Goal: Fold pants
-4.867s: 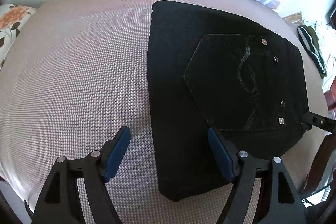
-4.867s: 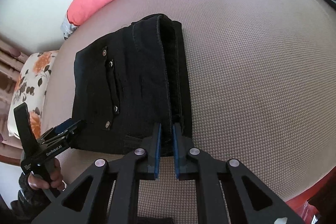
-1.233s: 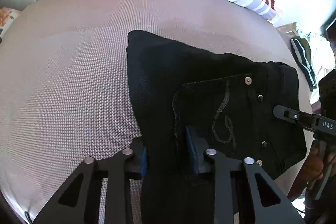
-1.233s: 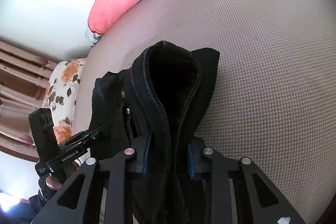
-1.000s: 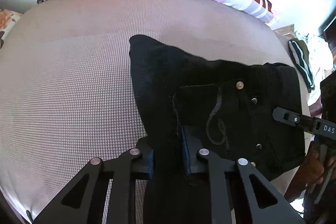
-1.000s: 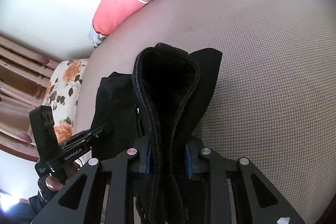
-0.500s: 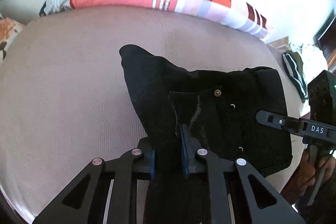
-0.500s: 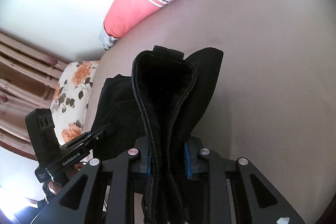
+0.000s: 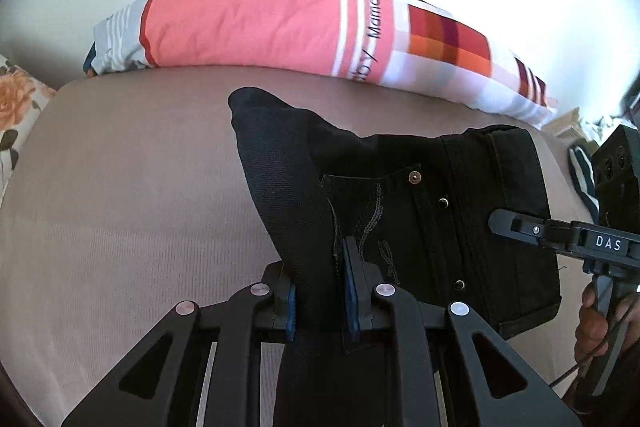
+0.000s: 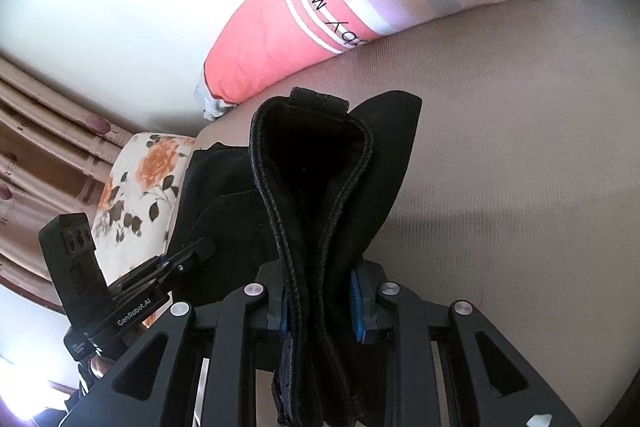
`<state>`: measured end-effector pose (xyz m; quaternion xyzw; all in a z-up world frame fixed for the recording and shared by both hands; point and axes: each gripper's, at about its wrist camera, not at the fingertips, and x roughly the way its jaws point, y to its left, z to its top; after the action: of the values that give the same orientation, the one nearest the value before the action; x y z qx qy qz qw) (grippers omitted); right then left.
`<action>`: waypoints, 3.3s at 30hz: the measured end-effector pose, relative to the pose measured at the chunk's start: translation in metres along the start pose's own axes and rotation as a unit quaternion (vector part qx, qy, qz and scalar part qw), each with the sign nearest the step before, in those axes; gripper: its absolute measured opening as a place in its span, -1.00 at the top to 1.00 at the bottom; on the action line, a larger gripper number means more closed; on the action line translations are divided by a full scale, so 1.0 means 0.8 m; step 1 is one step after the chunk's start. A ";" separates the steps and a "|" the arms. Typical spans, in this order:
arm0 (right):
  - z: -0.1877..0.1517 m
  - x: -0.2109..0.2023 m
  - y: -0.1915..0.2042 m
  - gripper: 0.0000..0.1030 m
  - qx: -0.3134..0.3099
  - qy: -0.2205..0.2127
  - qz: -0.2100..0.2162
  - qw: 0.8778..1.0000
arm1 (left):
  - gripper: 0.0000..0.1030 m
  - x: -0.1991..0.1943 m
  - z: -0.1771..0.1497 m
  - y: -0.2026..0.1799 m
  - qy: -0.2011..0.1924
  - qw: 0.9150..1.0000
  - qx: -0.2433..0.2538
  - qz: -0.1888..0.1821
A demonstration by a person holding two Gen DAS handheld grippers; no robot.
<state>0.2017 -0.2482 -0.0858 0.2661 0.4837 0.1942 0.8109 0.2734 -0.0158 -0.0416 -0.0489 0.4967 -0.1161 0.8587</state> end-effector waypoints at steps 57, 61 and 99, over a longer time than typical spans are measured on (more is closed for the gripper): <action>-0.189 -0.076 0.128 -0.81 -0.129 -0.154 -0.253 0.946 | -0.57 -0.140 -0.162 -0.008 -0.078 0.984 -0.022 0.159; -0.205 -0.076 0.138 -0.82 -0.144 -0.159 -0.263 0.941 | -0.57 -0.147 -0.176 -0.010 -0.078 0.984 -0.026 0.159; -0.229 -0.052 0.137 -0.92 -0.155 -0.141 -0.276 0.938 | -0.57 -0.125 -0.197 -0.028 -0.059 0.984 -0.007 0.170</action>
<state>0.0139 -0.1414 -0.0611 0.0177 0.3827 -0.0044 0.9237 0.0855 -0.0076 -0.0318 0.0234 0.4469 0.0377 0.8935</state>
